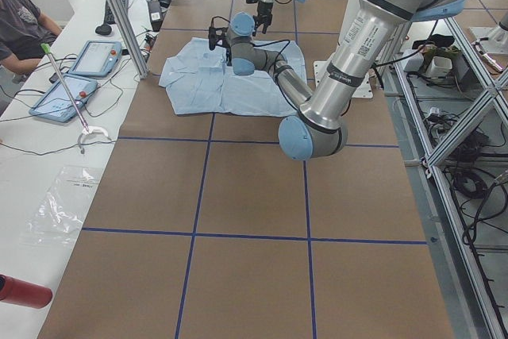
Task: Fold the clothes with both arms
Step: 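Release the sleeve with the left gripper and move both grippers to the hem corners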
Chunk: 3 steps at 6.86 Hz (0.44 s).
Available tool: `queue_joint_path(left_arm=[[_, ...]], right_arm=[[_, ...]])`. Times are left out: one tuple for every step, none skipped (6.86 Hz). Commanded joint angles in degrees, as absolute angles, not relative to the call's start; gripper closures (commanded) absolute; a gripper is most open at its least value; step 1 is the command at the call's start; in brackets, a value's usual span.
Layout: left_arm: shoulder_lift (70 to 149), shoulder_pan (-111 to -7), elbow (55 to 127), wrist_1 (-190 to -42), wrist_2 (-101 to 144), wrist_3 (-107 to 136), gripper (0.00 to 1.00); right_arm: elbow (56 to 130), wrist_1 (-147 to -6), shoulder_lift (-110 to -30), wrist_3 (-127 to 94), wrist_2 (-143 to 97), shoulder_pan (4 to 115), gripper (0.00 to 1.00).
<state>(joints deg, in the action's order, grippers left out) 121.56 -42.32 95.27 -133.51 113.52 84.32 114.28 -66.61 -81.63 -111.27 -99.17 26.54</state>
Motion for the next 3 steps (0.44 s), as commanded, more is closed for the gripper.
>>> queue_joint_path(left_arm=[[118.40, -42.80, 98.86, -133.33, 113.91, 84.02, 0.01], [118.30, -42.63, 99.05, -133.16, 113.91, 84.11, 0.01], [118.39, -42.37, 98.53, -133.15, 113.82, 84.11, 0.01]], right_arm=[[120.49, -79.52, -82.71, -112.15, -92.55, 20.13, 0.01], [119.80, -79.98, -82.71, -112.15, -91.59, 19.95, 0.02], [118.75, -80.24, -82.79, -112.06, -92.10, 19.69, 0.02]])
